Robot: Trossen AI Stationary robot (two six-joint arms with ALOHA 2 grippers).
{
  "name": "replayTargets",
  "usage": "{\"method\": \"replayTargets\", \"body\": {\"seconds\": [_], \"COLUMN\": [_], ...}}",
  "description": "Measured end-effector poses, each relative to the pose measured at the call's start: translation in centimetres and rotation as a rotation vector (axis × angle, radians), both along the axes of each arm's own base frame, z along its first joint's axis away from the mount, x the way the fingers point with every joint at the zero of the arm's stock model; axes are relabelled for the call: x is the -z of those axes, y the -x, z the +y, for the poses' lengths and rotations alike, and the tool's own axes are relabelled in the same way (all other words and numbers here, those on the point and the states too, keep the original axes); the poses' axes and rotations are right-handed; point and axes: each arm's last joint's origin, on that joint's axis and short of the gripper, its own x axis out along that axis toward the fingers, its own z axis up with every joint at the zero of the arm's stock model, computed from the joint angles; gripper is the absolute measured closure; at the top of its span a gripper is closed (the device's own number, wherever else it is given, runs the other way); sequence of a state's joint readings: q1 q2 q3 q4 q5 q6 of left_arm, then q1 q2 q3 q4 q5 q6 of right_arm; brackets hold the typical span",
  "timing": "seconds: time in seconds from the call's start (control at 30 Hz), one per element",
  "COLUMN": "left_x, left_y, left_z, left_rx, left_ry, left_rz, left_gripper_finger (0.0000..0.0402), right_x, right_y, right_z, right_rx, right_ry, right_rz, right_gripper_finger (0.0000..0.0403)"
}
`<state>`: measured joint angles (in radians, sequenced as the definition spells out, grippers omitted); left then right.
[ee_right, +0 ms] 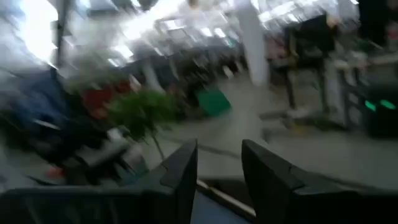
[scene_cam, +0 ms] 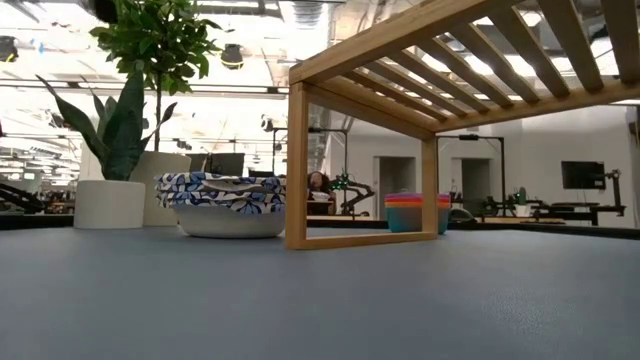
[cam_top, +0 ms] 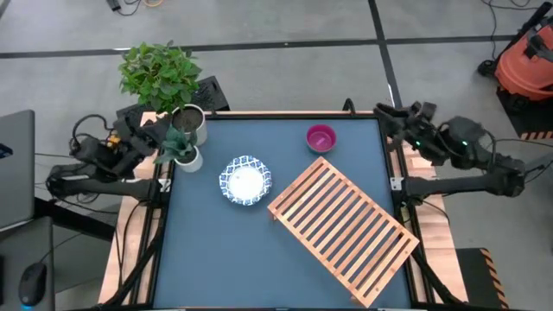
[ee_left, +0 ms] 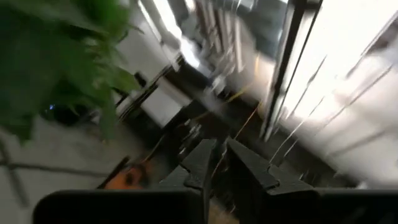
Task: Place and stack bowls onto a shelf
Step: Put the small purple bowl on the shelf
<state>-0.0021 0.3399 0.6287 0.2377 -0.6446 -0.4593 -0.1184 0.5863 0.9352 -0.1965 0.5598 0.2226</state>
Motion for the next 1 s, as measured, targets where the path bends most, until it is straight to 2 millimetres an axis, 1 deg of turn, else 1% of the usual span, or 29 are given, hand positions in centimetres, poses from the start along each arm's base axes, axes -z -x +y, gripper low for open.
{"method": "replayTargets", "body": {"seconds": [0.07, 0.17, 0.3, 0.4, 0.47, 0.53, 0.7, 0.83, 0.93, 1.0], "left_x": [-0.9, -2.0, -3.2, -3.8, -4.0, -3.9, -2.7, -1.8, -1.4, -1.2], "left_y": [-1.1, -2.9, -4.5, -4.9, -5.0, -4.8, -4.8, -5.3, -6.0, -6.4], "left_z": [-0.1, -0.2, -0.3, -0.1, 0.1, 0.3, 0.8, 1.2, 1.4, 1.5], "left_rx": [0.022, 0.062, 0.098, 0.085, 0.077, 0.074, 0.087, 0.095, 0.085, 0.088], "left_ry": [-0.014, -0.038, -0.067, -0.026, 0.032, 0.091, 0.245, 0.316, 0.333, 0.337], "left_rz": [0.103, 0.236, 0.327, 0.368, 0.384, 0.403, 0.467, 0.519, 0.555, 0.571], "left_gripper_finger": [0.0347, 0.0327, 0.0299, 0.0286, 0.0283, 0.0283, 0.0283, 0.0283, 0.0284, 0.0284], "right_x": [-0.8, -1.4, -0.5, 1.2, 2.3, 3.6, 7.0, 10.0, 12.0, 12.9], "right_y": [-1.2, -2.8, -5.0, -6.0, -6.3, -6.6, -7.7, -8.6, -9.4, -10.1], "right_z": [-0.5, -1.4, -3.4, -5.6, -7.1, -8.8, -12.9, -15.6, -16.8, -17.1], "right_rx": [0.041, 0.093, 0.196, 0.313, 0.381, 0.403, 0.316, 0.228, 0.181, 0.176], "right_ry": [-0.054, -0.120, -0.202, -0.324, -0.418, -0.503, -0.727, -0.898, -1.009, -1.058], "right_rz": [0.072, 0.152, 0.260, 0.312, 0.333, 0.388, 0.519, 0.591, 0.615, 0.626], "right_gripper_finger": [0.0239, 0.0212, 0.0162, 0.0140, 0.0137, 0.0137, 0.0138, 0.0138, 0.0138, 0.0138]}}
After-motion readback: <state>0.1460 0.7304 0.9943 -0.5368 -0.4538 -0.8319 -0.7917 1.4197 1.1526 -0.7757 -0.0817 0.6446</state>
